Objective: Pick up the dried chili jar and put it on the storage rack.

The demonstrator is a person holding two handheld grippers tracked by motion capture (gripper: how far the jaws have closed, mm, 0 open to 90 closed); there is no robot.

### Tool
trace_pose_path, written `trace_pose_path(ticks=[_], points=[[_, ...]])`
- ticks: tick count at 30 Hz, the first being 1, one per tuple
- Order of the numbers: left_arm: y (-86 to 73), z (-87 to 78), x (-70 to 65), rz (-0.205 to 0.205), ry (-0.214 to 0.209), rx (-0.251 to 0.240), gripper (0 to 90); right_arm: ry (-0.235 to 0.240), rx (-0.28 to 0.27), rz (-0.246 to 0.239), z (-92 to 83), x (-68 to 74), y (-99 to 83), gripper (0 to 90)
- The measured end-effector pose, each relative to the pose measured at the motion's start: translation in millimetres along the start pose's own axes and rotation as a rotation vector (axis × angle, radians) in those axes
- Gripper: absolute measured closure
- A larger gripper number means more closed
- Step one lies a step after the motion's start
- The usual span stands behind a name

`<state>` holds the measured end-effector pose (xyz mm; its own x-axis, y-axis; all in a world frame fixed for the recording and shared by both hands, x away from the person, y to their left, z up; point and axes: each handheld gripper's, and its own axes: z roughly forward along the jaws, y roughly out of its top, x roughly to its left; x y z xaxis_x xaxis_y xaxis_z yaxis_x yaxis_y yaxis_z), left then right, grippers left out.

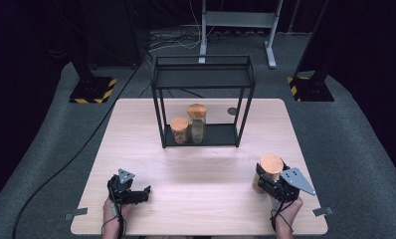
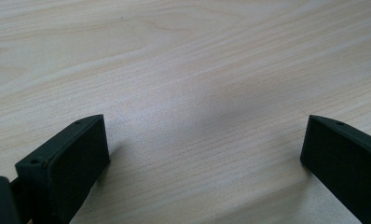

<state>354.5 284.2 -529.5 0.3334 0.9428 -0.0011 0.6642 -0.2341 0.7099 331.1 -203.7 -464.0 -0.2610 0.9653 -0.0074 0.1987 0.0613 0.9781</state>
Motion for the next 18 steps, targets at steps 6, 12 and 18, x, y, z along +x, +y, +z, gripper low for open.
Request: trace_pose_path(ticks=[6,12,18], points=[[0.0,0.0,0.0,0.000,0.000,0.000,0.2,-0.008,0.004,0.004,0.4,0.9,0.7,24.9],[0.0,0.0,0.1,0.000,0.000,0.000,0.1,-0.014,-0.002,0.003,0.4,2.3,1.1,24.9],[0.0,0.0,0.1,0.000,0.000,0.000,0.1,-0.009,-0.009,0.011,-1.7,3.2,3.5,25.0]])
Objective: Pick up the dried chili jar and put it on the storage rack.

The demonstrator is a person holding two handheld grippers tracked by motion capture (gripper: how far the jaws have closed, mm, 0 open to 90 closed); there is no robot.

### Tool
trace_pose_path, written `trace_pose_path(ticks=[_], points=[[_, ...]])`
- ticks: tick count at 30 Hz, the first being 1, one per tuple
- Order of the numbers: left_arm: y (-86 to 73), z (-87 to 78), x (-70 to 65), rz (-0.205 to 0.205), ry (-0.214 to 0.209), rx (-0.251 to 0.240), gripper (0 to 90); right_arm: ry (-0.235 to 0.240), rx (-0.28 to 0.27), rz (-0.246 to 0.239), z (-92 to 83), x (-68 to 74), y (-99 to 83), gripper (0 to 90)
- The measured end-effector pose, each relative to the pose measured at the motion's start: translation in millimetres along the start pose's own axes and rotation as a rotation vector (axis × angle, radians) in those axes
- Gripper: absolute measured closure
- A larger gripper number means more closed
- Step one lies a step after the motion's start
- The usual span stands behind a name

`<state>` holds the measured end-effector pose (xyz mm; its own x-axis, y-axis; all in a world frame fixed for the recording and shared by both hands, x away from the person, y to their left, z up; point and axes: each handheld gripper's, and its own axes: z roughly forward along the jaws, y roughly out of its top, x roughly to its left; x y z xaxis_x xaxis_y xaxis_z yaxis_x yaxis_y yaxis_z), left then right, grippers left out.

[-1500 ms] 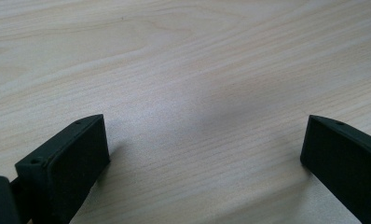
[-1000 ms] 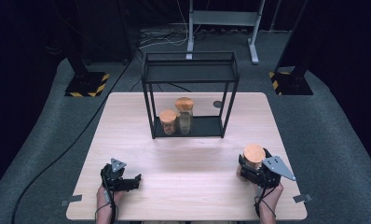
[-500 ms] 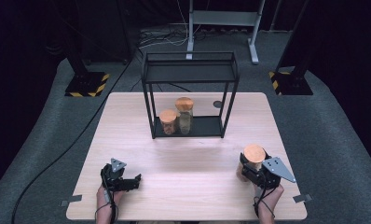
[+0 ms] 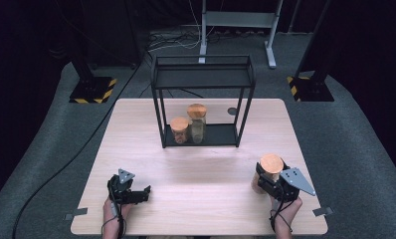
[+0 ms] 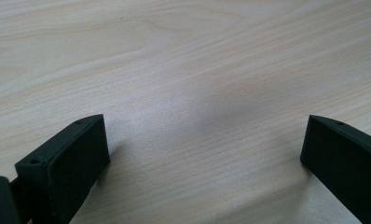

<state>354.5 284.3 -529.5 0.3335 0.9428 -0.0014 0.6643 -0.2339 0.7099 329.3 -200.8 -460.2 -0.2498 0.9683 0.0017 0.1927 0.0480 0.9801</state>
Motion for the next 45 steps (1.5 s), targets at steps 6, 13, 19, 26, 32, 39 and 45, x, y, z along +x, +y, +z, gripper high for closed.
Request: trace_pose_path(ticks=[6,13,19,26,32,39,45], points=[[0.0,0.0,0.0,0.000,0.000,0.000,0.1,0.010,0.001,-0.005,0.4,2.5,2.3,24.9],[0.0,0.0,0.1,0.000,0.000,0.000,0.1,0.030,0.010,-0.019,4.3,9.9,5.3,24.9],[0.0,0.0,0.1,-0.002,0.002,0.000,0.0,0.042,0.013,-0.015,9.1,13.8,7.6,24.9],[0.0,0.1,0.2,-0.002,0.002,0.000,0.0,0.061,0.021,-0.018,15.8,18.6,9.5,24.9],[0.0,0.0,0.2,-0.001,0.002,0.001,0.0,0.076,0.025,-0.026,20.0,22.7,13.0,24.9],[0.0,0.0,0.1,-0.002,0.002,0.000,0.0,0.086,0.021,-0.027,23.1,26.4,17.4,24.9],[0.0,0.0,0.2,-0.002,0.002,0.000,0.0,0.100,0.017,-0.035,28.3,31.5,21.4,24.9]])
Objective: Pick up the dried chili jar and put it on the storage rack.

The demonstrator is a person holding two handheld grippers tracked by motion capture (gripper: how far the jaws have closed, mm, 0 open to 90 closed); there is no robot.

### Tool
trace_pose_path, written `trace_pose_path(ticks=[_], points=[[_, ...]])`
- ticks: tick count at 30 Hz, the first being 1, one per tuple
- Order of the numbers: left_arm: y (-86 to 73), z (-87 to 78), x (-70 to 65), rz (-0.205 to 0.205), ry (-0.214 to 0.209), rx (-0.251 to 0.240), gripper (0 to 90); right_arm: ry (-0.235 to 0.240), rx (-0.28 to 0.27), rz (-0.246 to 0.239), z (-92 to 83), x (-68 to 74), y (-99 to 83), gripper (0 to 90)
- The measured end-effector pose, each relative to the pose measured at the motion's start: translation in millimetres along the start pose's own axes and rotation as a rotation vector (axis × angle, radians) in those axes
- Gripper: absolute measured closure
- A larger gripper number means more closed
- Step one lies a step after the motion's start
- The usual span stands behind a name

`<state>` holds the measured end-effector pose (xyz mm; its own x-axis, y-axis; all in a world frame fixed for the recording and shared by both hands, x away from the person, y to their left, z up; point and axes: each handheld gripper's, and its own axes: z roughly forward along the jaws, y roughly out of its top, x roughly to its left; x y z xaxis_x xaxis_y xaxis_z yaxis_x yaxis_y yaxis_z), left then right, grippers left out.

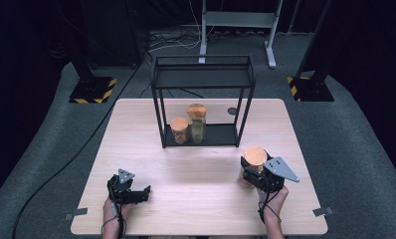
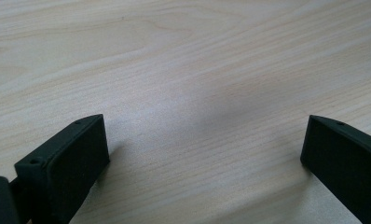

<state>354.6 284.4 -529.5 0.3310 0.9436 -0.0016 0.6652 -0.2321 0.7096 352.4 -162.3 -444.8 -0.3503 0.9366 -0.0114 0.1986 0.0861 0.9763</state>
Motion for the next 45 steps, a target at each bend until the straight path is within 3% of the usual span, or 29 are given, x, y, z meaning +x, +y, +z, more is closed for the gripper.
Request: trace_pose_path(ticks=[14,45], points=[[0.0,0.0,0.0,0.000,0.000,0.000,0.0,0.032,0.004,-0.023,13.1,11.5,7.8,24.9],[0.0,0.0,0.1,0.001,0.000,0.001,0.0,0.071,0.015,-0.029,37.1,19.9,20.6,24.9]])
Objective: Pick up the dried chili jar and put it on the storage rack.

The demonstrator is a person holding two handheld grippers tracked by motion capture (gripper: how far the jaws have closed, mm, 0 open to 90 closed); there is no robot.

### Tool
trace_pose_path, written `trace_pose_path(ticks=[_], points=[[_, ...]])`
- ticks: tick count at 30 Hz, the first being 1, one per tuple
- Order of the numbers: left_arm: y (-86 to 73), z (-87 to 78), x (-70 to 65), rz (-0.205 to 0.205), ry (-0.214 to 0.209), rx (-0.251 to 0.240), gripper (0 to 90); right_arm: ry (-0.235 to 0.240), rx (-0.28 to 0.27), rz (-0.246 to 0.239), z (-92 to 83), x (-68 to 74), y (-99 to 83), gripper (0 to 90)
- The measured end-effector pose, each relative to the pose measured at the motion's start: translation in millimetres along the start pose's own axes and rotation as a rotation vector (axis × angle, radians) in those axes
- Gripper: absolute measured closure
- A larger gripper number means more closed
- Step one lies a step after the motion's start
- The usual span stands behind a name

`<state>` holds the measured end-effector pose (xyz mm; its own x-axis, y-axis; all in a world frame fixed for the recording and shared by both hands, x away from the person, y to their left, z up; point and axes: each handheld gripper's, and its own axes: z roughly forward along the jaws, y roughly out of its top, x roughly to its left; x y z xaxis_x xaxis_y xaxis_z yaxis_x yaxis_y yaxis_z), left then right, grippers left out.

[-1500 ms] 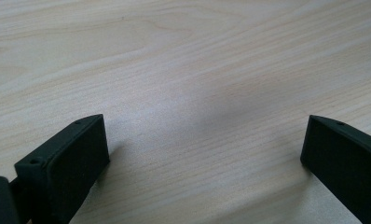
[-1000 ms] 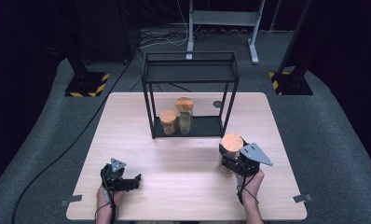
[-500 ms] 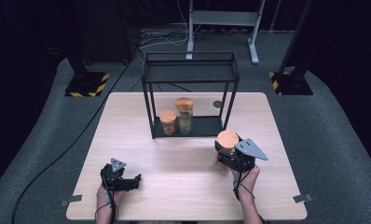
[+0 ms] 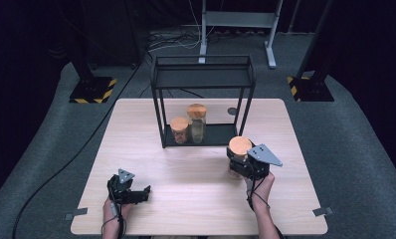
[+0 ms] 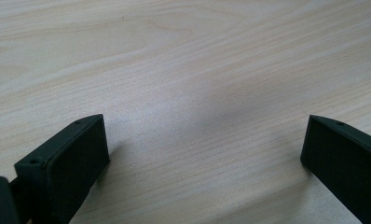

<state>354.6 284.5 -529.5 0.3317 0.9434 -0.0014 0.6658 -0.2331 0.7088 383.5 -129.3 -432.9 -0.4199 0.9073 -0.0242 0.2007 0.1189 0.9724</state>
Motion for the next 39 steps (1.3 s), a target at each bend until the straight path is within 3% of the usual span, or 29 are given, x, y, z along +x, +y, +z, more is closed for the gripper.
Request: trace_pose_path(ticks=[39], points=[[0.0,0.0,0.0,0.000,0.000,0.000,0.0,0.018,0.024,-0.004,28.8,-0.4,12.6,24.9]])
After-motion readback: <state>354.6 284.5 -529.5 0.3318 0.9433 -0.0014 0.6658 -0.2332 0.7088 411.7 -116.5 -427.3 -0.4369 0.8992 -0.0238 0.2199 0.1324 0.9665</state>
